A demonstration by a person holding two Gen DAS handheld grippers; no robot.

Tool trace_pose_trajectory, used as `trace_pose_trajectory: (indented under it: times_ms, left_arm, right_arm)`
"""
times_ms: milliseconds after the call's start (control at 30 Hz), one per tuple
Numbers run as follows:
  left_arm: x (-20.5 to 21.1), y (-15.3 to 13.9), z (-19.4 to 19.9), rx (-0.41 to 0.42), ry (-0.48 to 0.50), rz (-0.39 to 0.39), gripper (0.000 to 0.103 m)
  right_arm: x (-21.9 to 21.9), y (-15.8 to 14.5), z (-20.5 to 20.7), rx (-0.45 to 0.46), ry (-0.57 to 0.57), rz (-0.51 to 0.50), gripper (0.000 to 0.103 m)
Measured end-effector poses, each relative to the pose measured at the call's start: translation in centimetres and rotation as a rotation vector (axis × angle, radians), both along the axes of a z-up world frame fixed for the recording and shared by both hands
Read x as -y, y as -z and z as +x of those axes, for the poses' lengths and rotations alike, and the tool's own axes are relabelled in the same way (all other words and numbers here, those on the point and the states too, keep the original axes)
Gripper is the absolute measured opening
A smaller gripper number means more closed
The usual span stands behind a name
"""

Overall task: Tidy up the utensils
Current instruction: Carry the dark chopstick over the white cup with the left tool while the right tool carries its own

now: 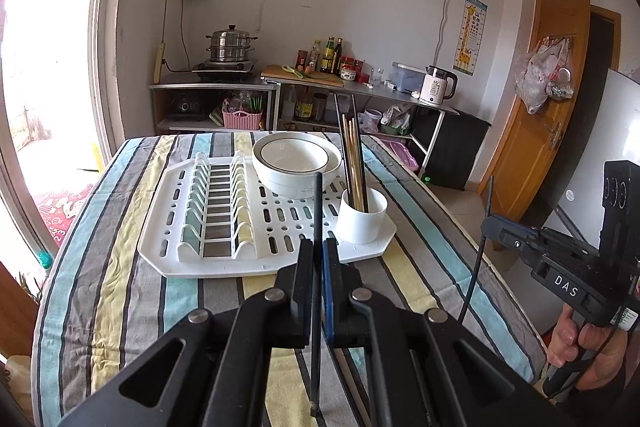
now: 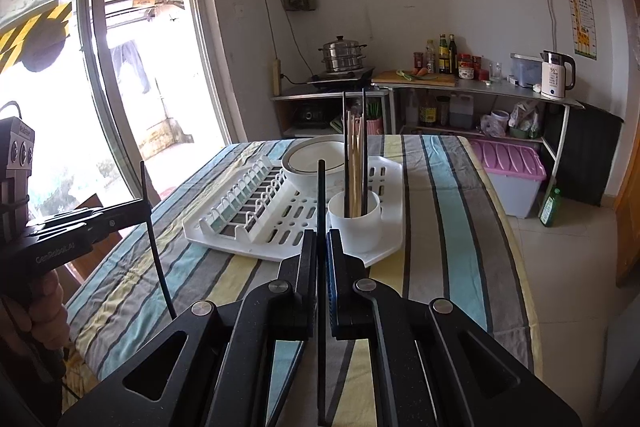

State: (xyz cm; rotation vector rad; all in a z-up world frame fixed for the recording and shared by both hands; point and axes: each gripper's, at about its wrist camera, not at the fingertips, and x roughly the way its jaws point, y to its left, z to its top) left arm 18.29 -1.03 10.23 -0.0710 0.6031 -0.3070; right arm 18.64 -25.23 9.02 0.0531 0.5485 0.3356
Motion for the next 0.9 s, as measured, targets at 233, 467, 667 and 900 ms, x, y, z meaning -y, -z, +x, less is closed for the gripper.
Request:
trace_pose_trajectory:
  times_ms: [233,467,667,900]
  left_arm:
    - [-0.6,-0.1,-1.9,0.028,0.001,-0.022,0.005]
    - [-0.3,-0.9,-1.5,0.034,0.004,-0.013,0.004]
    - [0.8,-2.5,0.1,0.052,0.020,-0.003,0.004]
    - [2.6,-5.5,3.6,0.075,0.044,-0.006,0.004]
  right_arm:
    - [0.5,-0.1,-1.3,0.019,0.007,0.004,0.004]
    - [0.9,-0.9,-1.0,0.035,0.016,0.012,0.004]
    - [1.2,-2.3,0.1,0.064,0.022,0.010,0.004]
    - [1.3,-5.3,2.7,0.117,0.027,0.013,0.004]
